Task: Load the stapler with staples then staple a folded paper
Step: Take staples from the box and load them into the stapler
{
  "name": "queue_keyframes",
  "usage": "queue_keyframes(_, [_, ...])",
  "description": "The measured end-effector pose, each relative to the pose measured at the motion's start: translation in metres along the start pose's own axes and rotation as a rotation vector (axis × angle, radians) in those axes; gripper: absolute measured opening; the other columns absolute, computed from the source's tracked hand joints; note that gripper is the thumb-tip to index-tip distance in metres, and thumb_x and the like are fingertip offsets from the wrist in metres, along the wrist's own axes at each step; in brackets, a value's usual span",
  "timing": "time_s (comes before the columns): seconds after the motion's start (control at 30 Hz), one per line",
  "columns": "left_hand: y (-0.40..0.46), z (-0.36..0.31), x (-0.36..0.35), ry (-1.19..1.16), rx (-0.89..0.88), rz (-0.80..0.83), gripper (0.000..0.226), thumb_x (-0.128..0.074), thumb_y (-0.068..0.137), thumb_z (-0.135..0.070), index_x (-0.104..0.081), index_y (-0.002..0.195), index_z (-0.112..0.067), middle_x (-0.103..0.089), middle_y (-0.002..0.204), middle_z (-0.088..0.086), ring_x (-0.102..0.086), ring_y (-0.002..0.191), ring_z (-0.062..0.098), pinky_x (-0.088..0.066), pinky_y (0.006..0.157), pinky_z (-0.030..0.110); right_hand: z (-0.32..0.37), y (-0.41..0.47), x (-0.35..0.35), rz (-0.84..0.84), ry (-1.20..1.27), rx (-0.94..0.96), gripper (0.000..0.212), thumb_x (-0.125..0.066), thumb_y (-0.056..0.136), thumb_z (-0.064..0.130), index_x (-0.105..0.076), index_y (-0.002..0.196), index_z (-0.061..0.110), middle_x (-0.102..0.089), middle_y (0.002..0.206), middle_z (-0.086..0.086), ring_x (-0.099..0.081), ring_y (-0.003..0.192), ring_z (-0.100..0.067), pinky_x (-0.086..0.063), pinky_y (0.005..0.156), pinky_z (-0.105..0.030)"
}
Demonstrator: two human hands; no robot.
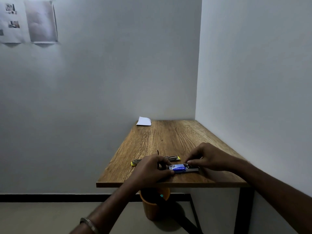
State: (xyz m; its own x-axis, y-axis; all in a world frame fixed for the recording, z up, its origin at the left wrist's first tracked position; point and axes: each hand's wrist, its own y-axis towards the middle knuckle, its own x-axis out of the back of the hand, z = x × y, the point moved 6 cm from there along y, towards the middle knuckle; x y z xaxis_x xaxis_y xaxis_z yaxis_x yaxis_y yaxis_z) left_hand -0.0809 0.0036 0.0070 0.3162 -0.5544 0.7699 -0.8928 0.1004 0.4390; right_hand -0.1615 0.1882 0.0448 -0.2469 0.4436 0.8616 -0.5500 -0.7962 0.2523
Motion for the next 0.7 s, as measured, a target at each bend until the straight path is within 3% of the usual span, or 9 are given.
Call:
queue_keyframes(0.37, [0.001, 0.0, 0.0, -0.006, 0.015, 0.012, 0.031, -0.073, 0.081, -0.044, -0.069, 0.11, -0.033, -0.065, 0.099, -0.013, -0.058, 0.084, 0.0, -0.052, 0.072, 0.022, -0.016, -0.003, 0.002, -0.191, 0.369, -0.066, 0.014, -0.073, 0.088, 0.022, -0.079, 0.099, 0.027, -0.078, 0.096, 0.011, -0.072, 0.093, -0.006, -0.055, 0.072, -0.015])
queue_keyframes(0.5, [0.001, 0.002, -0.002, -0.023, 0.019, 0.033, 0.036, -0.073, 0.08, -0.046, -0.068, 0.112, -0.033, -0.063, 0.1, -0.015, -0.058, 0.086, 0.0, -0.049, 0.07, 0.018, -0.018, 0.0, 0.0, -0.196, 0.622, -0.132, 0.021, -0.07, 0.087, 0.028, -0.078, 0.103, 0.019, -0.078, 0.098, -0.001, -0.072, 0.088, -0.014, -0.06, 0.079, -0.026])
queue_keyframes(0.63, [0.0, 0.002, 0.0, -0.056, 0.025, 0.002, 0.046, -0.074, 0.079, -0.046, -0.066, 0.119, -0.027, -0.062, 0.1, -0.017, -0.058, 0.086, -0.002, -0.044, 0.069, 0.014, -0.016, 0.002, -0.006, -0.173, 0.74, -0.15, 0.03, -0.066, 0.085, 0.034, -0.076, 0.101, 0.01, -0.075, 0.085, -0.004, -0.069, 0.078, -0.012, -0.057, 0.072, -0.024])
queue_keyframes(0.7, [-0.001, 0.0, 0.003, -0.119, 0.013, -0.037, 0.039, -0.073, 0.08, -0.044, -0.068, 0.115, -0.027, -0.066, 0.097, -0.015, -0.06, 0.085, -0.001, -0.046, 0.067, 0.014, -0.016, 0.004, -0.008, -0.178, 0.73, -0.159, 0.028, -0.065, 0.086, 0.034, -0.075, 0.099, 0.01, -0.075, 0.086, -0.004, -0.07, 0.078, -0.012, -0.056, 0.068, -0.023])
